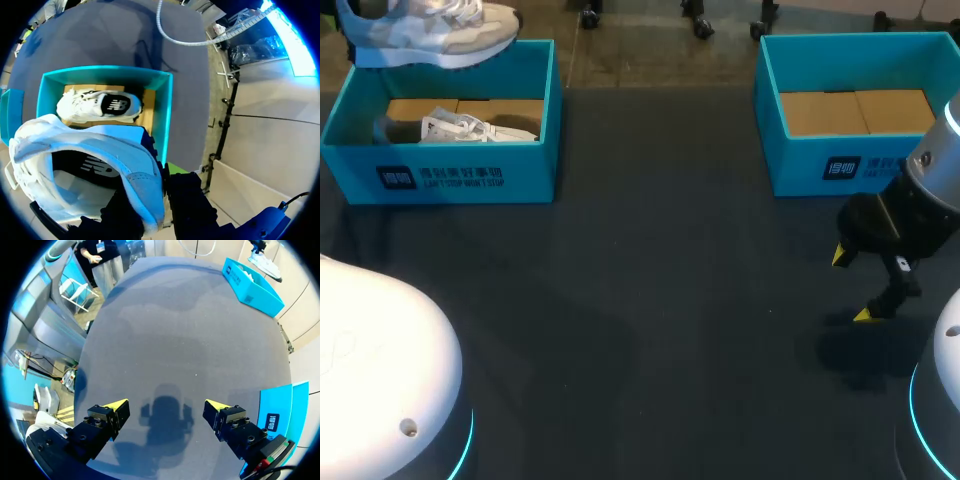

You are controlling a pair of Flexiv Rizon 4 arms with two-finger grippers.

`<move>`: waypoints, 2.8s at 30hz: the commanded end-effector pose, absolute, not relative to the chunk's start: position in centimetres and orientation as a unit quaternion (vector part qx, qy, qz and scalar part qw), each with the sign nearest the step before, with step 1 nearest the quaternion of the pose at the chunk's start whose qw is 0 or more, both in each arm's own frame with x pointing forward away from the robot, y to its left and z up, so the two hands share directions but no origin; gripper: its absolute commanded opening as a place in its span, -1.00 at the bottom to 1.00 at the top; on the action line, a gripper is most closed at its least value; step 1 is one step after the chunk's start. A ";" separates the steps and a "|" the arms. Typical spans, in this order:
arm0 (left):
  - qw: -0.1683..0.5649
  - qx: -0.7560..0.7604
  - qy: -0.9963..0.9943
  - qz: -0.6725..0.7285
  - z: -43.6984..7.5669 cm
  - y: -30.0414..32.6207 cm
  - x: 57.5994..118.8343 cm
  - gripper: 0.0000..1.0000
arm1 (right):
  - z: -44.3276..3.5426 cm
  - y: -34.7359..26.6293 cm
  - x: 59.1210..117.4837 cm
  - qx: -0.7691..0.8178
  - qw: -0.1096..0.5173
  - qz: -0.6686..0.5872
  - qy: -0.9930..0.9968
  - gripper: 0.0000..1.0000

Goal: Take the shoe out of the shoebox, open the shoe tongue, remove and reinsert the insole, then place the shoe into the shoebox

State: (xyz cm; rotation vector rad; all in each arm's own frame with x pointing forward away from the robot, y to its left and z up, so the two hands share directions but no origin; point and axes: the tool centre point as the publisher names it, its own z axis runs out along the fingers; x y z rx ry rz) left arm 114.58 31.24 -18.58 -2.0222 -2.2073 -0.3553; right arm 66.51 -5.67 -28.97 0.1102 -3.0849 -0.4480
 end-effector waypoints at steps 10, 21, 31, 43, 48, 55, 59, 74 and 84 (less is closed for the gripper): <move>0.072 -0.688 -0.710 -0.129 -22.5 32.0 115.4 -1.00 | -29.0 -5.7 66.5 0.035 0.011 -0.143 -0.989 1.00; 0.081 -0.668 -0.729 -0.128 -22.2 32.3 116.8 -1.00 | -29.0 -5.7 66.5 0.035 0.011 -0.143 -0.989 1.00; 0.068 -0.662 -0.735 -0.132 -23.8 31.4 119.3 -1.00 | -29.0 -5.7 66.5 0.035 0.011 -0.143 -0.989 1.00; 0.079 -0.659 -0.735 -0.139 -26.6 31.4 120.3 -1.00 | -29.0 -5.7 66.5 0.035 0.011 -0.143 -0.989 1.00; 0.086 -0.659 -0.734 -0.136 -27.6 31.5 120.0 -1.00 | -29.0 -5.7 66.5 0.035 0.011 -0.143 -0.989 1.00; 0.090 -0.665 -0.729 -0.135 -28.7 31.3 119.1 -1.00 | -29.0 -5.7 66.5 0.035 0.011 -0.143 -0.989 1.00; 0.093 -0.661 -0.732 -0.134 -29.0 31.3 118.8 -1.00 | -29.0 -5.7 66.5 0.035 0.011 -0.143 -0.989 1.00; 0.094 -0.648 -0.746 -0.121 -32.0 30.6 119.6 -1.00 | -29.0 -5.7 66.5 0.035 0.011 -0.143 -0.989 1.00; 0.090 -0.658 -0.738 -0.125 -33.3 30.7 120.7 -1.00 | -29.0 -5.7 66.5 0.035 0.011 -0.143 -0.989 1.00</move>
